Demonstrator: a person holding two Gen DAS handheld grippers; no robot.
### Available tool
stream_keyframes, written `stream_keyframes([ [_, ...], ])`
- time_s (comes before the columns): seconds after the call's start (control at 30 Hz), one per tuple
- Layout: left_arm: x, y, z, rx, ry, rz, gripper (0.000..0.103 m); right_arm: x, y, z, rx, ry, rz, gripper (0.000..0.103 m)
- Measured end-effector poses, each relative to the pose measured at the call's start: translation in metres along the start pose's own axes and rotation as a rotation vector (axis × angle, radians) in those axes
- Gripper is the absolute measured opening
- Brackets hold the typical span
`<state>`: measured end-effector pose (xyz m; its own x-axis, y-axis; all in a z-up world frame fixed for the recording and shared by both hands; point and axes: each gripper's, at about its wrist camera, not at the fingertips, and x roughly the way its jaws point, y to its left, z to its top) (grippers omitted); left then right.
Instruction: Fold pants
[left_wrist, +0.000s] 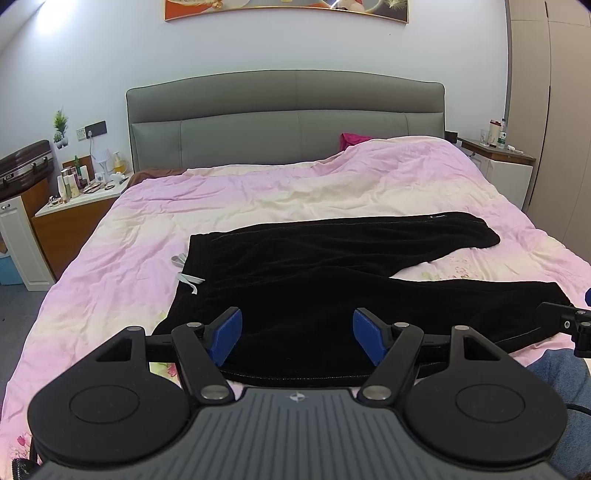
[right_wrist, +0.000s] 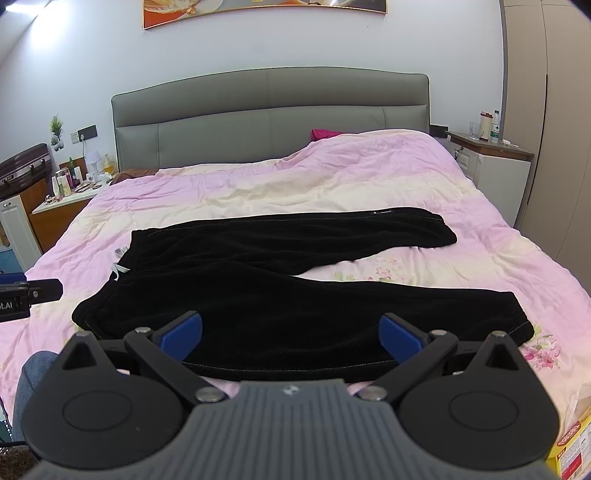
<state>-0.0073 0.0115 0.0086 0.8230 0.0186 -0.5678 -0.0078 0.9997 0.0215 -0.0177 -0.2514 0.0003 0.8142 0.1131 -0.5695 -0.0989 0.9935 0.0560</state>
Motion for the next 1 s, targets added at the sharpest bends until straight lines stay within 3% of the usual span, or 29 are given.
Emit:
stream_keyframes([
  [1.0, -0.0013, -0.0021, -0.0054, 0.04, -0.003, 0.005, 0.081, 0.0036, -0.0018, -0.0009, 0.019, 0.016, -0.006, 0.098],
])
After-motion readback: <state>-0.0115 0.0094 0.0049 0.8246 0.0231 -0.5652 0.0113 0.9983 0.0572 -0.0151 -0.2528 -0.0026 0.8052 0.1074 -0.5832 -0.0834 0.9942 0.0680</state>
